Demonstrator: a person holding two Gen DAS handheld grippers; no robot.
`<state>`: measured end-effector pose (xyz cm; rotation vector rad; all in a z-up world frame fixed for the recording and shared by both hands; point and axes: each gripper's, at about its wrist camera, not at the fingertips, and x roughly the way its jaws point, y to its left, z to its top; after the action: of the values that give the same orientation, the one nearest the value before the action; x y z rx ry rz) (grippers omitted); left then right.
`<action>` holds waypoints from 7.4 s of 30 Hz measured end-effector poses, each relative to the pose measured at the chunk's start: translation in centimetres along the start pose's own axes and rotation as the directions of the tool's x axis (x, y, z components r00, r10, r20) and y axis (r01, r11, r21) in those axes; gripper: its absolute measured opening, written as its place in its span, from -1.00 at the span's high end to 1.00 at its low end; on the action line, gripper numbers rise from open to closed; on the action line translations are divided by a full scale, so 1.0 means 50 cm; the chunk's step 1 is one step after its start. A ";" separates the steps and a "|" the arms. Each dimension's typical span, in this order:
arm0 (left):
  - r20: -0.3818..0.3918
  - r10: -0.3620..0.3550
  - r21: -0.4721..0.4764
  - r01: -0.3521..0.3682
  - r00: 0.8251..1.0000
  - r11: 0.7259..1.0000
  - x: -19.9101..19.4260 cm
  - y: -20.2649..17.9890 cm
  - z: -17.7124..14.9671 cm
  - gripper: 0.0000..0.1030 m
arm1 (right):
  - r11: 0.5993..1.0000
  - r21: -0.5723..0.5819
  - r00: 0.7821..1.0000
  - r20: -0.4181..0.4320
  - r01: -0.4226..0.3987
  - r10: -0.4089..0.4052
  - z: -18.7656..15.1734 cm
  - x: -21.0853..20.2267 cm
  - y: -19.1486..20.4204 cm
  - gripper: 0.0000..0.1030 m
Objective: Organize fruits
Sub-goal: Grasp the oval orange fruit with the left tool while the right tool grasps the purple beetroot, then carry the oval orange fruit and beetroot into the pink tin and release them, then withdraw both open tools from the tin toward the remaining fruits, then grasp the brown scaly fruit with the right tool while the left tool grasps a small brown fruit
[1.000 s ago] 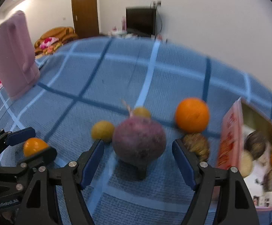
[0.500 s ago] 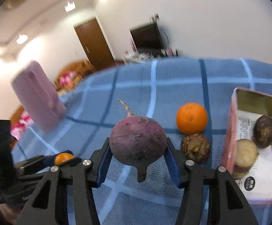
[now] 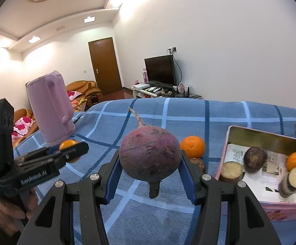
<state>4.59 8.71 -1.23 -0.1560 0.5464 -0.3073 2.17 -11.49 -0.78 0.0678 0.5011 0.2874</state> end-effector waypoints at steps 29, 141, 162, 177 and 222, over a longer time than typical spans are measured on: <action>0.043 0.018 0.070 -0.021 0.999 0.997 0.015 -0.150 -0.021 0.17 | 0.994 0.103 0.996 0.071 0.042 -0.049 -0.014 -0.119 -0.150 -0.08; 0.152 0.244 0.139 -0.265 0.958 0.954 0.113 -0.343 0.005 -1.00 | 0.858 0.271 0.821 0.271 0.437 -0.503 -0.002 -0.251 -0.428 -0.62; 0.135 0.177 0.151 -0.197 0.975 0.969 0.062 -0.300 -0.012 -1.00 | 0.828 0.150 0.805 0.194 0.540 -0.561 -0.056 -0.301 -0.348 -0.62; 0.043 0.227 0.037 -0.229 0.973 0.973 0.049 -0.136 0.004 -1.00 | 0.845 0.136 0.842 0.100 0.517 -0.531 -0.037 -0.226 -0.274 -0.62; -0.172 0.339 -0.030 -0.349 0.925 0.937 0.072 0.037 0.019 -1.00 | 0.876 -0.457 0.837 -0.411 0.155 -0.362 0.015 0.193 -0.019 0.19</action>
<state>8.47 9.34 -2.61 -0.0903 0.7357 0.0414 10.87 -9.63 -4.76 -0.4968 0.9356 0.1255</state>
